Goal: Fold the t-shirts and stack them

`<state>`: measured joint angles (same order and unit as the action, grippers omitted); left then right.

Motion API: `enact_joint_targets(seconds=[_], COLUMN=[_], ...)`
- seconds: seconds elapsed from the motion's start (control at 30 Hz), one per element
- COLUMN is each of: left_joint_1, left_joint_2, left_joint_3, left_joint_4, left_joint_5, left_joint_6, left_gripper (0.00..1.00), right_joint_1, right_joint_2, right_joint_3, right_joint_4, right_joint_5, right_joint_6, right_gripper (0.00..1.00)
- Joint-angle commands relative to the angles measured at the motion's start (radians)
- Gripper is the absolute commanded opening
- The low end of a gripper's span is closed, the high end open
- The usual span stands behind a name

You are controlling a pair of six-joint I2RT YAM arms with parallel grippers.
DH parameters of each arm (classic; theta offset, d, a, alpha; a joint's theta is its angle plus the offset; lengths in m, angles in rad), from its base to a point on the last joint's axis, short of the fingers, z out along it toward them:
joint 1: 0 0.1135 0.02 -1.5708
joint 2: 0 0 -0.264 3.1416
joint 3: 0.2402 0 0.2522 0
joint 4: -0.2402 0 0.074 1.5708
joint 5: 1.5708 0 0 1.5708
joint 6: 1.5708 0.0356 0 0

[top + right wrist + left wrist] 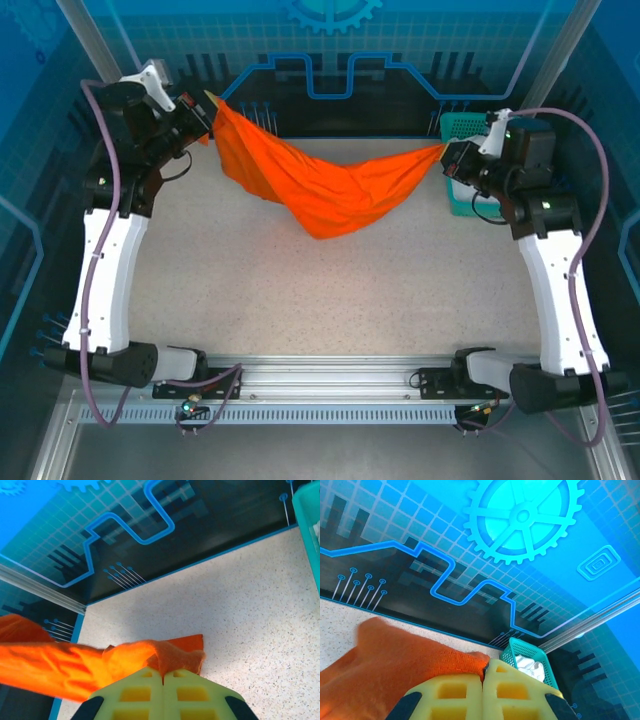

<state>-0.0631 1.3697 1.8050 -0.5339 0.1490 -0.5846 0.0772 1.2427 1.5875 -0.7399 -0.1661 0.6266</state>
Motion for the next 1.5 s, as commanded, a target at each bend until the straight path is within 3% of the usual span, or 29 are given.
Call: enact_joint_targets(seconds=[0.0,0.1,0.23,0.3,0.37,0.5,0.63,0.73,0.77,0.8,0.87,0.93,0.97,1.0,1.07,1.2,1.27,1.33,1.47], left_joint_1=[0.014,0.022,0.030,0.029,0.028,0.022,-0.009,-0.036,-0.045,-0.049,-0.045,-0.035,-0.028,-0.023,-0.023,-0.035,-0.069,-0.138,-0.243], left_joint_2=[0.116,0.239,0.391,0.410,0.367,0.174,-0.094,-0.258,-0.303,-0.348,-0.420,-0.472,-0.477,-0.468,-0.420,-0.259,-0.136,0.007,0.287], left_joint_3=[0.044,0.176,0.490,0.610,0.602,0.316,-0.200,-0.529,-0.607,-0.684,-0.791,-0.872,-0.891,-0.895,-0.866,-0.770,-0.680,-0.573,-0.350], left_joint_4=[0.047,0.036,-0.067,-0.124,-0.109,-0.025,0.080,0.066,0.041,0.006,-0.063,-0.057,-0.041,-0.019,0.000,0.062,0.030,-0.022,-0.116], left_joint_5=[0.030,0.065,0.155,0.170,0.206,0.244,0.223,0.229,0.213,0.190,0.098,0.013,0.006,0.003,-0.015,0.032,0.039,0.015,-0.026], left_joint_6=[-0.008,-0.001,0.060,0.105,0.118,0.095,0.048,0.007,0.001,0.000,-0.011,-0.041,-0.059,-0.073,-0.101,-0.101,-0.059,0.014,0.092], left_gripper=[0.00,0.00,0.00,0.00,0.00,0.00,0.00,0.01,0.06,0.18,0.26,0.53,0.55,0.56,0.69,0.74,0.77,0.80,0.83], right_joint_1=[-0.015,-0.015,-0.016,-0.015,-0.016,-0.017,-0.014,-0.019,-0.021,-0.025,-0.036,-0.036,-0.031,-0.028,-0.017,0.016,0.046,0.064,0.067], right_joint_2=[0.114,0.261,0.457,0.518,0.533,0.463,0.326,0.258,0.251,0.253,0.282,0.357,0.393,0.444,0.557,0.728,0.705,0.632,0.528], right_joint_3=[0.025,0.160,0.510,0.673,0.762,0.669,0.334,0.107,0.060,0.017,-0.019,0.020,0.046,0.083,0.192,0.402,0.361,0.215,-0.094], right_joint_4=[0.053,0.039,-0.099,-0.179,-0.220,-0.233,-0.207,-0.228,-0.239,-0.258,-0.272,-0.291,-0.288,-0.282,-0.303,-0.385,-0.342,-0.248,-0.095], right_joint_5=[-0.014,-0.017,-0.037,-0.046,-0.051,-0.087,-0.124,-0.099,-0.089,-0.078,-0.044,-0.020,-0.016,-0.003,0.036,0.059,0.072,0.070,0.019], right_joint_6=[0.018,0.025,0.012,-0.004,-0.022,-0.048,-0.098,-0.178,-0.205,-0.231,-0.245,-0.248,-0.247,-0.239,-0.225,-0.216,-0.223,-0.202,-0.175], right_gripper=[0.00,0.00,0.00,0.00,0.00,0.00,0.00,0.00,0.00,0.00,0.00,0.00,0.02,0.08,0.29,0.46,0.55,0.62,0.63])
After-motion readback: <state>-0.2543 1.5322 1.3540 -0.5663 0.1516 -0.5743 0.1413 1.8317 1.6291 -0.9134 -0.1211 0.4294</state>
